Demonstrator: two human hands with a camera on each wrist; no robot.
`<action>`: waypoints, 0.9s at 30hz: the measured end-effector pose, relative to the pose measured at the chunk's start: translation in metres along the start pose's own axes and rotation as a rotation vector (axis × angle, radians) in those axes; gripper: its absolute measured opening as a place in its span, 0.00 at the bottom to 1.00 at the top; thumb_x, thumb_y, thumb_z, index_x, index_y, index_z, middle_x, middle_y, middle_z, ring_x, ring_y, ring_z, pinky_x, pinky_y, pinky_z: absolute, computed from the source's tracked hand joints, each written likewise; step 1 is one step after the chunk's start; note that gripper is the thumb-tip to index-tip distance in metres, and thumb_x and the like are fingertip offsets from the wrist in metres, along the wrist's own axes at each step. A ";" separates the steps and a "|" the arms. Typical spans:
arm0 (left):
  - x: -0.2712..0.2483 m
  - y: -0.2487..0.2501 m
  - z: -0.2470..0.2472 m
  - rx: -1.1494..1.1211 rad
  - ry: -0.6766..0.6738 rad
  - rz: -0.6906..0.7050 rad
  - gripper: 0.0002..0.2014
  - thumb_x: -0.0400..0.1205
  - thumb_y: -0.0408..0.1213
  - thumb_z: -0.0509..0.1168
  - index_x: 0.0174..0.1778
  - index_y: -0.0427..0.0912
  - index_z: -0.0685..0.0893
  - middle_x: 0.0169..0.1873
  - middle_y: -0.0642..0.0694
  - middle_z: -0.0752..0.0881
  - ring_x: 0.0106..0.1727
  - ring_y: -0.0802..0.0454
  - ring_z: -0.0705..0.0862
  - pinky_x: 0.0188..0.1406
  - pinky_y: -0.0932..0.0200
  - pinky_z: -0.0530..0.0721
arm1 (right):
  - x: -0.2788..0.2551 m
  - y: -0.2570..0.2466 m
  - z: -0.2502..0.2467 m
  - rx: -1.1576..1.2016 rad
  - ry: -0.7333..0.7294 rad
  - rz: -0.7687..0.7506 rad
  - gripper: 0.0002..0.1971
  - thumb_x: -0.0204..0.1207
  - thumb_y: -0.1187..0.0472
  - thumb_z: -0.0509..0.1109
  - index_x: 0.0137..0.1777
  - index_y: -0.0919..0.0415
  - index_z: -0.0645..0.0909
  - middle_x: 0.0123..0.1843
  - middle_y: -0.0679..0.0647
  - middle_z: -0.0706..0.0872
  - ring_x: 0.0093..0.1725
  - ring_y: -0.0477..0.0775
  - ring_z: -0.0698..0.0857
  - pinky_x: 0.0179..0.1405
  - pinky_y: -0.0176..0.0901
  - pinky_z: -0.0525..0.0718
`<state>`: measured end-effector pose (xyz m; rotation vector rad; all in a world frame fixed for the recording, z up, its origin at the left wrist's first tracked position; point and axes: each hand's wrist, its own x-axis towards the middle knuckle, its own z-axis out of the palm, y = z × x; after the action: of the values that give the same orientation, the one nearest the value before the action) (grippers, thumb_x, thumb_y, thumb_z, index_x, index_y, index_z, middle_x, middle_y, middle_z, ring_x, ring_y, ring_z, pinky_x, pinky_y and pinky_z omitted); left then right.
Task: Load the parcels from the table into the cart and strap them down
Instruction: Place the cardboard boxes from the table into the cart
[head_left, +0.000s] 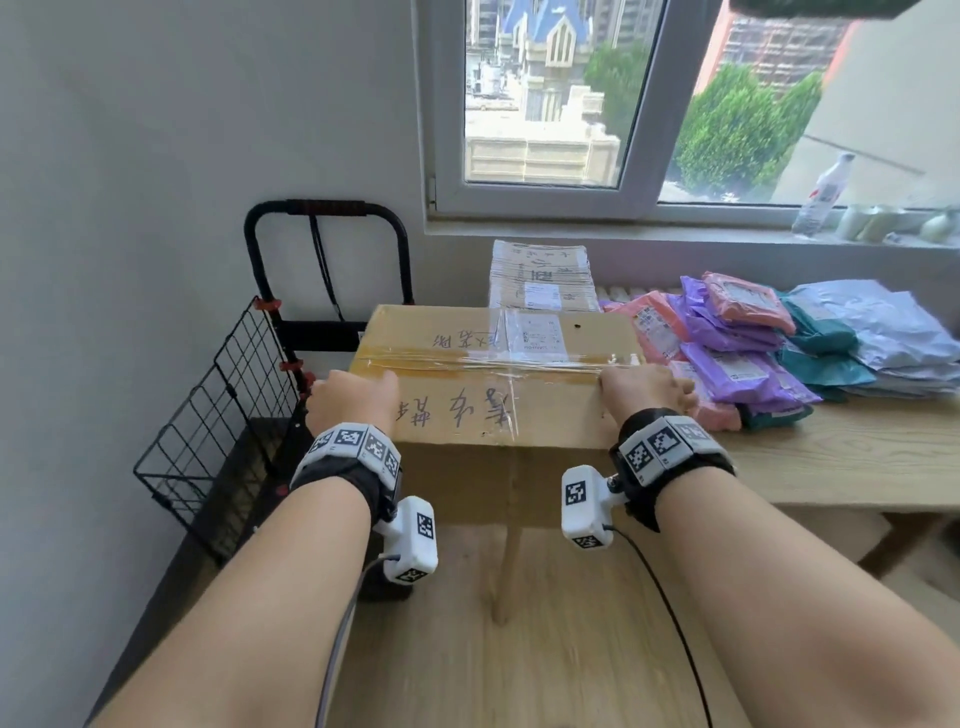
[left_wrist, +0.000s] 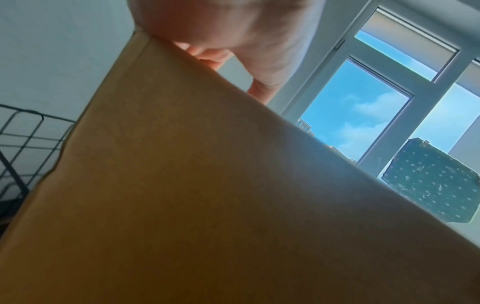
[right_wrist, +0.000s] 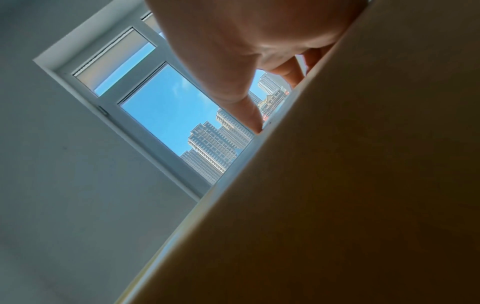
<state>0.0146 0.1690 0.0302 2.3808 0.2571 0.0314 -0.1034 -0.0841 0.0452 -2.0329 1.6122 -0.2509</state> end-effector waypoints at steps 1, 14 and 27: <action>0.006 -0.007 -0.011 -0.005 0.006 0.005 0.23 0.67 0.54 0.58 0.44 0.38 0.83 0.43 0.41 0.84 0.41 0.41 0.85 0.43 0.48 0.87 | -0.011 -0.009 0.005 0.014 -0.004 -0.016 0.31 0.72 0.52 0.64 0.74 0.68 0.70 0.75 0.67 0.68 0.74 0.67 0.66 0.73 0.56 0.64; 0.118 -0.092 -0.105 -0.133 0.065 -0.125 0.18 0.64 0.45 0.60 0.43 0.37 0.81 0.45 0.40 0.86 0.40 0.41 0.86 0.34 0.52 0.84 | -0.099 -0.139 0.083 0.052 -0.122 -0.200 0.27 0.74 0.55 0.62 0.71 0.66 0.70 0.72 0.64 0.66 0.71 0.65 0.66 0.71 0.57 0.67; 0.291 -0.107 -0.105 0.022 0.032 -0.201 0.08 0.75 0.39 0.63 0.39 0.37 0.80 0.37 0.41 0.84 0.29 0.47 0.77 0.23 0.60 0.68 | -0.068 -0.279 0.216 0.069 -0.271 -0.222 0.27 0.73 0.53 0.64 0.70 0.66 0.71 0.73 0.63 0.67 0.72 0.64 0.67 0.74 0.58 0.67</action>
<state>0.2713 0.3721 0.0203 2.3660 0.5123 -0.0279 0.2131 0.0839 0.0170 -2.0907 1.2014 -0.1024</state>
